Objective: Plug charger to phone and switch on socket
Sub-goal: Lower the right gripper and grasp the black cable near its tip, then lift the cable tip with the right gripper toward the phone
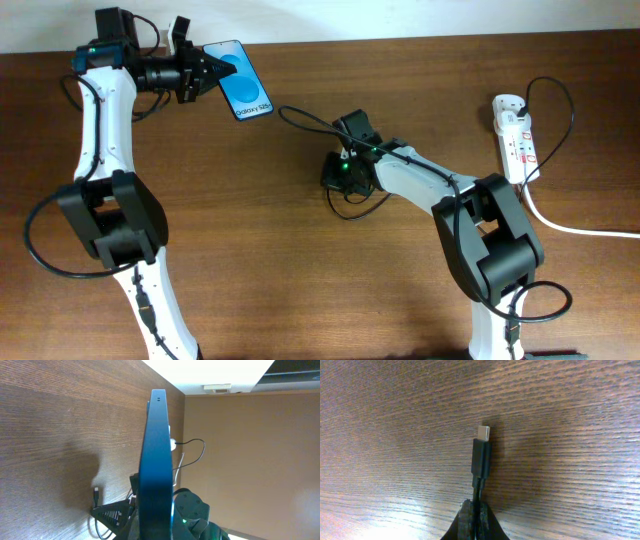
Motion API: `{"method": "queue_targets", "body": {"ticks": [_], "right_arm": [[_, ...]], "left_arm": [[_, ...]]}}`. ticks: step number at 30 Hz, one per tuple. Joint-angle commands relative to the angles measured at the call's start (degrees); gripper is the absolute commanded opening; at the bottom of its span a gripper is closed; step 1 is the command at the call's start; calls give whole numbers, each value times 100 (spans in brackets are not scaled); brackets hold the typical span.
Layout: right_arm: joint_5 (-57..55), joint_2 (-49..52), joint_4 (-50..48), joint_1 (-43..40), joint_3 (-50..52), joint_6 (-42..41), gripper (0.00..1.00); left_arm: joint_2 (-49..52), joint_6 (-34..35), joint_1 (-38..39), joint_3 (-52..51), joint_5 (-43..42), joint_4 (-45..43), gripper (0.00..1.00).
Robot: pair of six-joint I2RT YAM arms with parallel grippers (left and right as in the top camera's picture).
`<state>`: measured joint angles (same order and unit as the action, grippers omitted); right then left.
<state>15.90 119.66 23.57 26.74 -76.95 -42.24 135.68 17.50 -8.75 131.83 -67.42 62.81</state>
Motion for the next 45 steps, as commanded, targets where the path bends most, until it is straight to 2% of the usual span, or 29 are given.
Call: {"method": "queue_targets", "body": {"ticks": [1, 11, 16, 22, 26, 30, 34, 36, 38, 39, 40, 42, 45], "right_arm": [[-96, 160, 68, 63, -20, -4, 4], [35, 142, 85, 52, -22, 44, 4], [61, -177, 107, 52, -22, 302, 4], [1239, -522, 273, -404, -22, 960, 4], [2341, -774, 280, -848, -22, 1759, 4], [3637, -1541, 566, -1357, -20, 2951, 4], [4787, -2260, 1709, -1875, -9, 4376, 4], [5294, -2363, 2050, -1908, 203, 4787, 5], [5412, -2363, 1585, -1773, 608, 4498, 4], [5396, -2363, 1141, -1698, 765, 4076, 4], [5215, -2363, 361, -1499, 892, 3200, 4], [4830, -2363, -332, -1143, 892, 2380, 4], [4164, -2363, -1311, -564, 892, 1102, 4]], "left_arm": [[-4, -90, 28, 22, -175, -11, 0], [-4, -90, 50, 22, -175, -9, 0], [-4, -94, 50, 22, -177, -4, 0], [-4, -439, 98, 22, -170, 308, 0], [-4, -442, 122, 22, -173, 308, 0], [-4, -610, 181, 22, -181, 310, 0], [-4, -1458, 387, 22, -859, 431, 0], [-4, -1458, 555, 22, -898, 431, 0], [-4, -1458, 737, 22, -1189, 369, 0], [-4, -1453, 815, 22, -1314, 317, 0], [-4, -1449, 916, 22, -1414, 225, 0], [-4, -1287, 1003, 22, -1537, 81, 0], [-4, -267, 1005, 22, -1537, -555, 0]]}}
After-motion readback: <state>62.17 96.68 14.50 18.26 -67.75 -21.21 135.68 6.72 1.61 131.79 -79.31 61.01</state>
